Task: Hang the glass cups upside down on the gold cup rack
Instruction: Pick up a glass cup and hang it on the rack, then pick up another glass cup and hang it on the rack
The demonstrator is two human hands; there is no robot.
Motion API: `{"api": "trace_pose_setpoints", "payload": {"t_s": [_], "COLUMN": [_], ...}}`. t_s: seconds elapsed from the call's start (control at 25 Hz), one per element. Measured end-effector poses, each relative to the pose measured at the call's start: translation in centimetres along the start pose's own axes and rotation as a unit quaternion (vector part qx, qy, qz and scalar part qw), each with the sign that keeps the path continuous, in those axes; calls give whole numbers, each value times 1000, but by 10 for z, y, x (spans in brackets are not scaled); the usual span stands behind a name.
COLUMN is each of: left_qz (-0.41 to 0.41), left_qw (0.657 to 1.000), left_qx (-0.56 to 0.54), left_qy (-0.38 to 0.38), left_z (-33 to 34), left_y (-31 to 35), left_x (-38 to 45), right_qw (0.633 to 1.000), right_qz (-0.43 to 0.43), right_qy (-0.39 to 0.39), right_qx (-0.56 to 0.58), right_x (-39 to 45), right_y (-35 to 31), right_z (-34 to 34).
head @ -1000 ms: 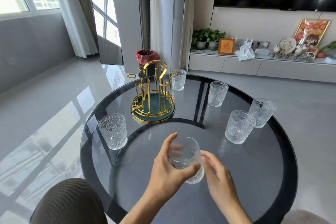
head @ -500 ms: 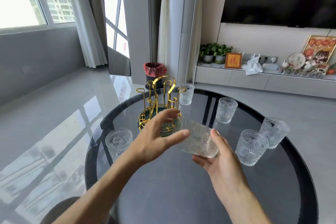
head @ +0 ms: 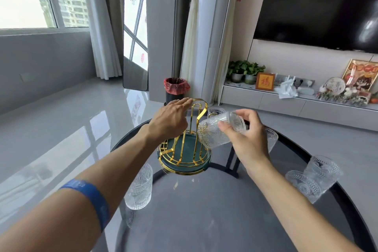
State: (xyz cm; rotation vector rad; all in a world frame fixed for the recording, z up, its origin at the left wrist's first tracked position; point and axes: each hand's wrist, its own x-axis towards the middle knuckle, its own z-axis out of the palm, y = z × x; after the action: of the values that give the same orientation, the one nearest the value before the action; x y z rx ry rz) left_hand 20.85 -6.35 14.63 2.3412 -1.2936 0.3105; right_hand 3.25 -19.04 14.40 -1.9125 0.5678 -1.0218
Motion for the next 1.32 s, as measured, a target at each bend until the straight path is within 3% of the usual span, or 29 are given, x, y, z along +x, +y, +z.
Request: {"api": "trace_pose_setpoints", "payload": {"t_s": [0.16, 0.28, 0.76, 0.92, 1.0, 1.08, 1.32], "left_qz": [-19, -14, -73, 73, 144, 160, 68], "left_qw": [999, 999, 994, 989, 981, 978, 981], "left_qx": [23, 24, -28, -74, -98, -128, -154], "left_qy": [-32, -36, -79, 100, 81, 29, -94], "left_z": [1, 1, -6, 13, 36, 64, 131], "left_y": [-5, -7, 17, 67, 109, 151, 234], "left_x": [3, 3, -5, -44, -60, -66, -47], "right_qw": [965, 933, 932, 965, 976, 985, 987], "right_qz": [-136, -147, -103, -88, -50, -21, 140], "right_qy": [-89, -177, -226, -148, -120, -90, 61], "right_qx": [-203, -275, -264, -200, -177, -143, -58], "right_x": [19, 18, -2, -46, -73, -101, -138], "right_y": [2, 17, 36, 68, 91, 108, 145], "right_z": [29, 44, 33, -24, -54, -78, -143]}}
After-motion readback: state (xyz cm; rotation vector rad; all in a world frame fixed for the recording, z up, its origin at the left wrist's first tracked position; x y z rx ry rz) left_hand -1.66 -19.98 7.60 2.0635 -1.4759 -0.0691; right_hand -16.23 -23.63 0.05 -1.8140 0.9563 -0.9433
